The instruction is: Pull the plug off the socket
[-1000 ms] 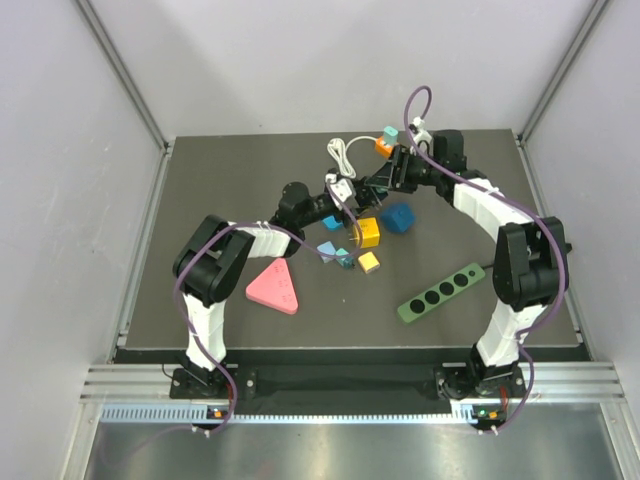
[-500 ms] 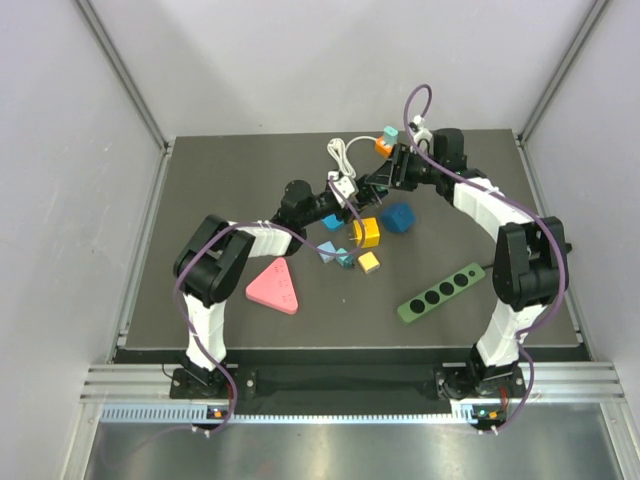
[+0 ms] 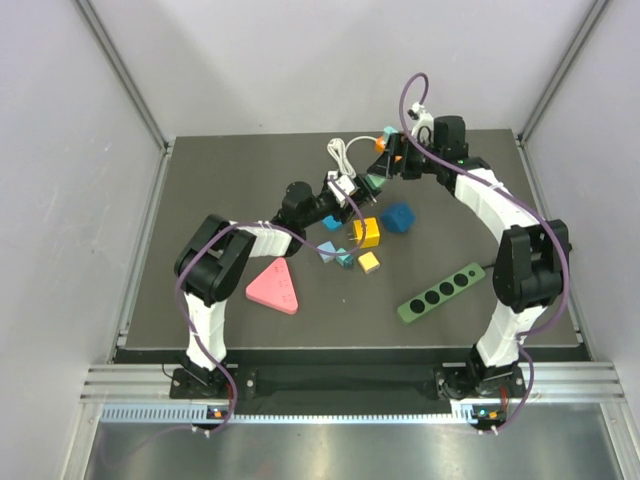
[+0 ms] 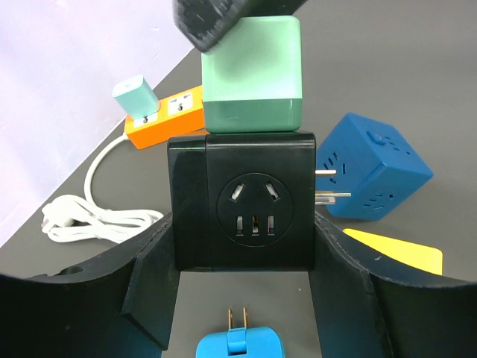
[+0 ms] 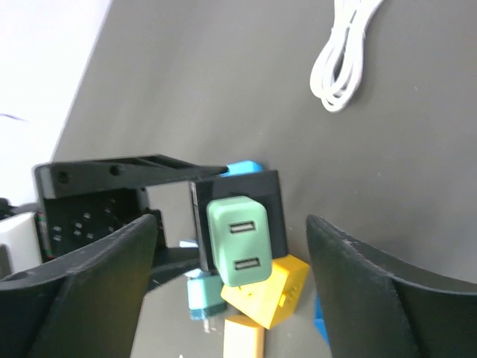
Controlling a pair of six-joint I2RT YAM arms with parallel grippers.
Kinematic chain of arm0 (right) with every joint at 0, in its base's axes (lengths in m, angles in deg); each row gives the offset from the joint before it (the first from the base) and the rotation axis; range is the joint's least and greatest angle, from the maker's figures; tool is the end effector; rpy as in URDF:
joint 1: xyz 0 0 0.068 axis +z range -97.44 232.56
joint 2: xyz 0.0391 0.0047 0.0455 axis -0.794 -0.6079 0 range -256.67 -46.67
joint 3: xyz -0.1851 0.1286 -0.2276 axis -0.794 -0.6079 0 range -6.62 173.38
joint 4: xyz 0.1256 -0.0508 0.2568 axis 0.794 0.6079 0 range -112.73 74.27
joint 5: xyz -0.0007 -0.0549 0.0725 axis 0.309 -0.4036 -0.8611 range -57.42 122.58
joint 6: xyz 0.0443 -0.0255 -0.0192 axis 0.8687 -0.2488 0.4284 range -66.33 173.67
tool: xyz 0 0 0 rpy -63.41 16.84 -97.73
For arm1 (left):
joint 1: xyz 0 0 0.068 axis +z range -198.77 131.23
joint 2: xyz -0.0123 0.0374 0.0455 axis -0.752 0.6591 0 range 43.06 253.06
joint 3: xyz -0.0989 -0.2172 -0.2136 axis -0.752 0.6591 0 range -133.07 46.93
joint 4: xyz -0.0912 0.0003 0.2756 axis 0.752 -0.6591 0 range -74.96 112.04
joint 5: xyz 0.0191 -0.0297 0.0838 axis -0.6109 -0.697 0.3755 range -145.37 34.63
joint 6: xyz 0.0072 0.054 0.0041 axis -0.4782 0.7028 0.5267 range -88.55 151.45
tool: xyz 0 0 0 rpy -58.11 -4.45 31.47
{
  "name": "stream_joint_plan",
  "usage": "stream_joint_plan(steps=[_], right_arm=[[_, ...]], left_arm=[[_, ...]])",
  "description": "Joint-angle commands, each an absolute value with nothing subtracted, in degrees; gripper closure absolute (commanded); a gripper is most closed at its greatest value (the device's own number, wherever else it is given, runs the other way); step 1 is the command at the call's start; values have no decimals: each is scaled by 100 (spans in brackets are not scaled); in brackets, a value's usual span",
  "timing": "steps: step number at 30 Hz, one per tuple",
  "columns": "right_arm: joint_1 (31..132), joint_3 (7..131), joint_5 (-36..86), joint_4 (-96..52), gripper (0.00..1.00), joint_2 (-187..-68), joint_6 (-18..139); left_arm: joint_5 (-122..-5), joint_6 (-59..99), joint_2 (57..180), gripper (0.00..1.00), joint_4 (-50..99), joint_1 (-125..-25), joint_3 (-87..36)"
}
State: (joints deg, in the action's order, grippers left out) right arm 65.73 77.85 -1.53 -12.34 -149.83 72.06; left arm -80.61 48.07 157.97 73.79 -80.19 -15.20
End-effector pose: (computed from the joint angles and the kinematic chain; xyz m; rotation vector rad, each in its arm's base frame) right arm 0.4459 0.1254 0.3359 -0.2809 2.1021 0.9500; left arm 0.3957 -0.2601 0.2121 0.9585 1.2989 -0.5495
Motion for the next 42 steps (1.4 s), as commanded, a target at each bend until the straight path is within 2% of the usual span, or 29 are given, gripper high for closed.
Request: stream_joint_plan(steps=[1,3,5,11,17,18,20,24,30,35,42], right_arm=[[6627,8075,-11,-1104,23,-14906,6940],[6627,8101,-99,-1122,32,-14959,6966],[6627,8075,-152,-1139,34,-15020,6975],[6627,7996,-458,-1385,53,-15214,7106],[6645,7952,-469,-1544,81,-15302,7239],[6636,7925,-408,-1613,92,-15276,7282],[6627,7829,-198,-1693,100,-15153,7300],[6461,7416,190,-2542,100,-14802,7641],[5916,6880,121,-3616,100,-14292,8257],[5503,6634,-82,-3908,100,-14300,8495],[5440,6677,401,-3460,100,-14089,7951]], left_arm=[[-8068,4885,15714,100,7811,-8015,-1513],[-8060,4903,15706,100,7820,-8015,-1495],[-8095,4903,15688,100,7864,-8015,-1469],[-8174,4850,15670,100,7943,-8015,-1434],[-8200,4788,15653,100,8084,-8006,-1381],[-8183,4806,15653,100,8075,-8006,-1372],[-8165,4867,15644,100,8058,-7997,-1346],[-8016,4990,15635,100,8040,-7997,-1223],[-7945,4982,15591,100,7856,-7927,-1196],[-7902,5131,15556,100,7619,-7935,-1231],[-7585,5403,15425,100,7293,-7935,-1240]])
